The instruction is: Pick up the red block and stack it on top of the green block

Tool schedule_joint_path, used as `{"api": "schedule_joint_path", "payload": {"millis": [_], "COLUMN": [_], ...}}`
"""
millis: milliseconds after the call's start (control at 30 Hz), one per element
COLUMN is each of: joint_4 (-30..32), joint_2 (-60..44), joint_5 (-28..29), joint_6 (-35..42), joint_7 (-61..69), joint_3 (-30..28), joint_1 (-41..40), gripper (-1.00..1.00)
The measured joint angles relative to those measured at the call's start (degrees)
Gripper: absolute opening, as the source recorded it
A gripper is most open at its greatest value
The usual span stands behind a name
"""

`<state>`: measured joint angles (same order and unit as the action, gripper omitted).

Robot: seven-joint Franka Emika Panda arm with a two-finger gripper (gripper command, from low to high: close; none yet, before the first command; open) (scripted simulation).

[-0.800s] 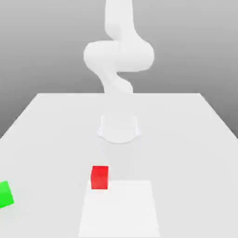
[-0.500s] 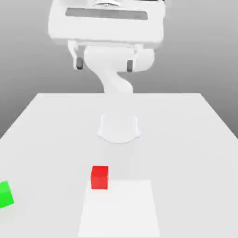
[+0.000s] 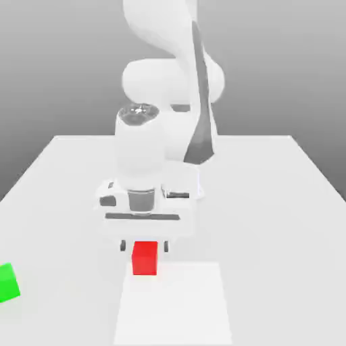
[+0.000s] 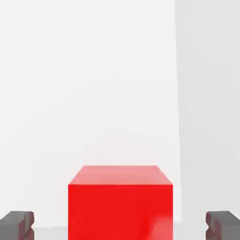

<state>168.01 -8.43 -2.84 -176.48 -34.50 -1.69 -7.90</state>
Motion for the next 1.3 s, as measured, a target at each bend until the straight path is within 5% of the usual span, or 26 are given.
{"api": "schedule_joint_path", "payload": {"millis": [33, 267, 567, 1067, 1233, 1267, 1300], "joint_4": [-0.12, -0.09, 1.33, -28.51, -31.67, -31.79, -31.79], "joint_2": [-1.08, -0.85, 14.93, -0.33, -9.74, -10.9, -10.9], "joint_5": [-0.18, 0.13, 3.38, -2.44, -6.84, -7.46, -7.46], "joint_6": [-0.93, -0.72, 13.61, 28.56, 22.75, 21.74, 21.73], "joint_7": [0.17, -0.11, -3.09, -22.67, -21.66, -21.25, -21.25], "joint_3": [0.59, 0.61, -0.97, -12.9, -11.91, -11.51, -11.51], "joint_1": [-0.58, -0.63, -0.8, -16.82, -19.61, -19.94, -19.94], "gripper": [-1.0, -1.0, -1.0, -1.0, -1.0, 1.0, 1.0]}}
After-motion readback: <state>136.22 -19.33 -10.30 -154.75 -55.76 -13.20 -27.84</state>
